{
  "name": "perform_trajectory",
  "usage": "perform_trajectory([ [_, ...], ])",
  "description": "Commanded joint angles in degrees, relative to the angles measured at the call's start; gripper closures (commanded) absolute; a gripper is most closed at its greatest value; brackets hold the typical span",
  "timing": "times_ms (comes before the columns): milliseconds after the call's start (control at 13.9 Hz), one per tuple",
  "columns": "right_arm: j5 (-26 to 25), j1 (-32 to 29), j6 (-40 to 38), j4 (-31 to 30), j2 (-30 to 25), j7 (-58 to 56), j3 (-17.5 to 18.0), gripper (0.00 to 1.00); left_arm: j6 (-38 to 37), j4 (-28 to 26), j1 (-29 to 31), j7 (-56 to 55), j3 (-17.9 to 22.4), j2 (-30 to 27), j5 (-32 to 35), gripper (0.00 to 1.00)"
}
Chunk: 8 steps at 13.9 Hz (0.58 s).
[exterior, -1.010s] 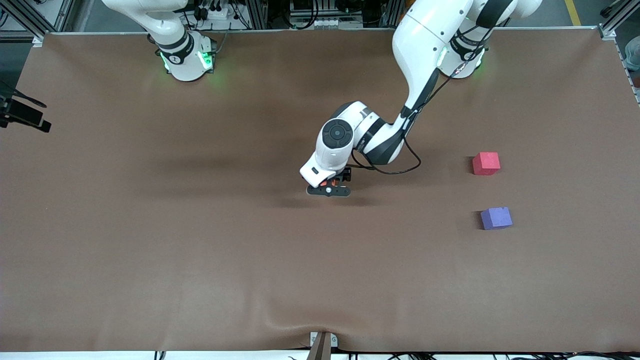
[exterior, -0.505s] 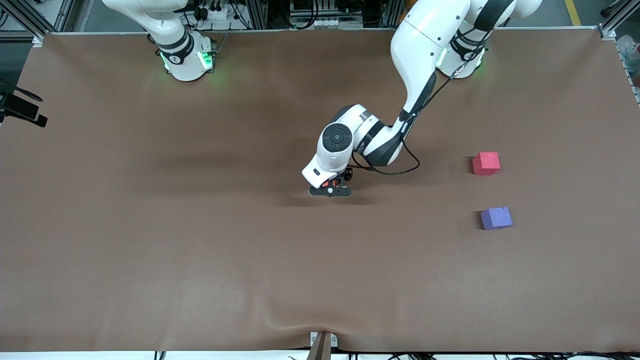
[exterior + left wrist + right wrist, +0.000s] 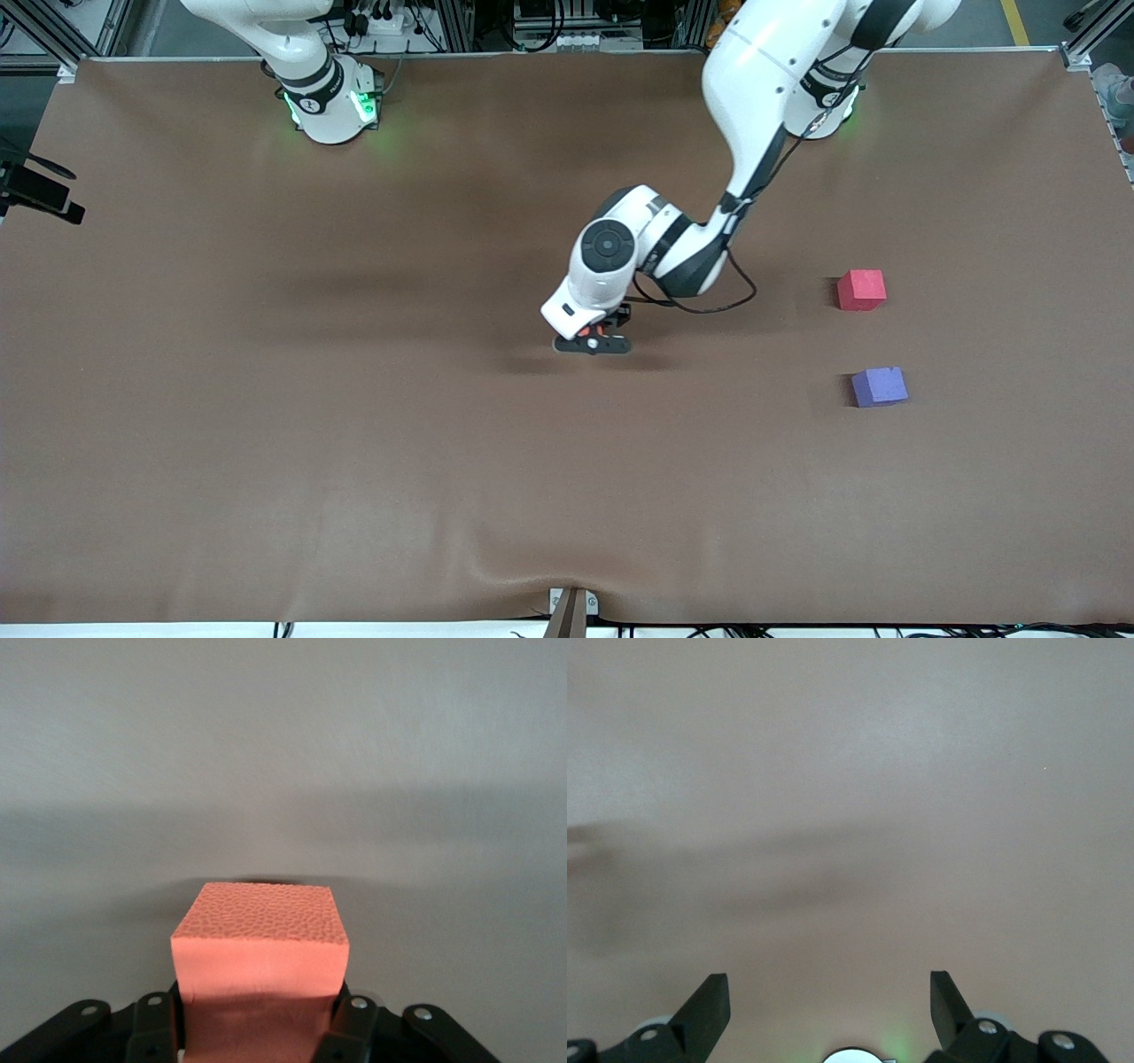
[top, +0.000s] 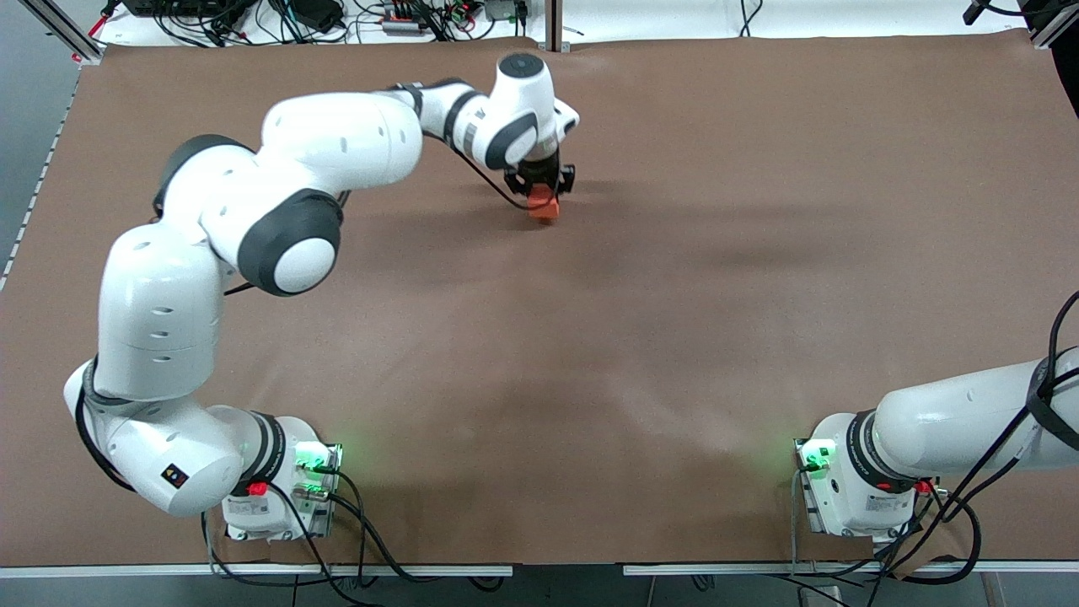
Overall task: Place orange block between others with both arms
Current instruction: 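Carry the orange cube with the left gripper toward the pink cube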
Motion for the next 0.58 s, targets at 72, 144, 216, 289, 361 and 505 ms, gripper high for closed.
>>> perform_trajectory([
  [72,-0.29,-0.24,-0.69,-0.54,-0.25,0.14,0.89,0.0,-5.49,-1.81,5.27,-1.46,0.1,-6.49,1.21,0.71],
  [144,-0.29,0.28,-0.6,-0.54,-0.07,0.14,0.89,0.0,-6.03,-3.2,6.77,-1.28,0.1,-8.16,1.21,0.72],
  [216,-0.29,0.46,-0.42,-0.54,-0.07,0.14,0.98,0.0,-6.03,-5.65,7.4,-1.37,0.36,-9.65,1.38,0.72],
  [289,-0.12,0.38,-0.33,-0.45,-0.07,0.14,0.98,0.0,-6.03,-7.59,8.19,-1.19,0.89,-10.97,2.26,0.71],
  [361,-0.03,0.29,0.02,-0.45,-0.07,0.14,0.98,0.0,-6.03,-8.74,10.63,-1.19,0.89,-12.12,3.92,0.65],
  [505,0.15,0.11,0.11,-0.37,-0.07,0.14,0.98,0.0,-5.94,-11.38,14.59,-0.49,0.98,-14.4,4.9,0.59],
])
